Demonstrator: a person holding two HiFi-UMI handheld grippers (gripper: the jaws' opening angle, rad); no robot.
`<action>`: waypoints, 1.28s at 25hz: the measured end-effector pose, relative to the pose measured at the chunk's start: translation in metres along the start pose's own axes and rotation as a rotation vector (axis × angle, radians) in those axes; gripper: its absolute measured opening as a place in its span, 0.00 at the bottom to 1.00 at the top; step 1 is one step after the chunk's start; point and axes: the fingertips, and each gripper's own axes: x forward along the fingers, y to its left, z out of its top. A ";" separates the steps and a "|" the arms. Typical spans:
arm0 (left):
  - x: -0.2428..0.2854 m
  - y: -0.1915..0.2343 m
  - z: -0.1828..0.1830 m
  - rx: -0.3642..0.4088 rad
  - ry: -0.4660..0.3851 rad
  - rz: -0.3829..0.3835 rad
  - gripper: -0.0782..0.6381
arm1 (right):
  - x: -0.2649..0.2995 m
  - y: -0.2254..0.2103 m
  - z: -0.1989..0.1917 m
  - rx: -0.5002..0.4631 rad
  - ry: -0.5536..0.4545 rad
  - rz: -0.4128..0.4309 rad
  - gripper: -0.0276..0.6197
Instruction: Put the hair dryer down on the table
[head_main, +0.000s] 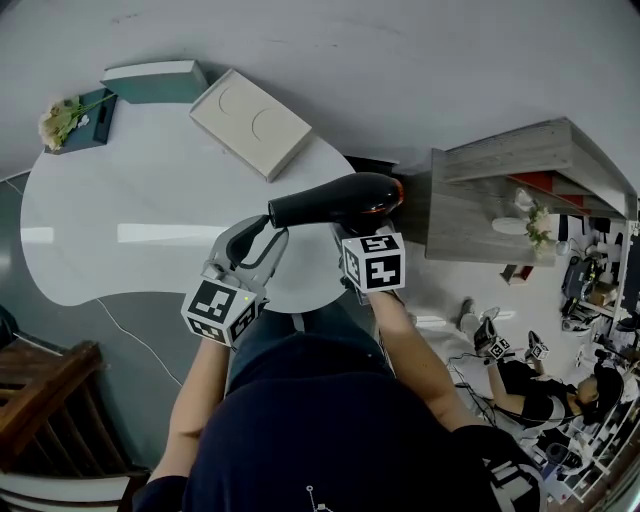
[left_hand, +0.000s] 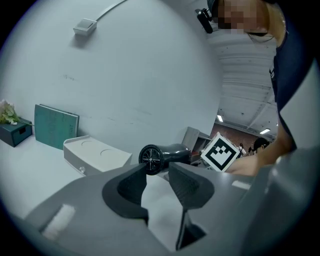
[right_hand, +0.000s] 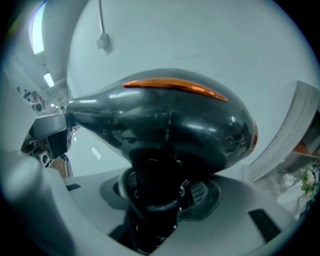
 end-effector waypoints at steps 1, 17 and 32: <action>0.001 0.002 -0.004 -0.005 0.010 0.003 0.32 | 0.002 0.000 -0.003 -0.002 0.010 0.001 0.38; 0.021 0.042 -0.059 -0.092 0.114 0.092 0.28 | 0.047 0.001 -0.028 -0.033 0.136 0.014 0.38; 0.033 0.068 -0.098 -0.182 0.201 0.120 0.28 | 0.075 0.002 -0.042 -0.067 0.232 0.010 0.38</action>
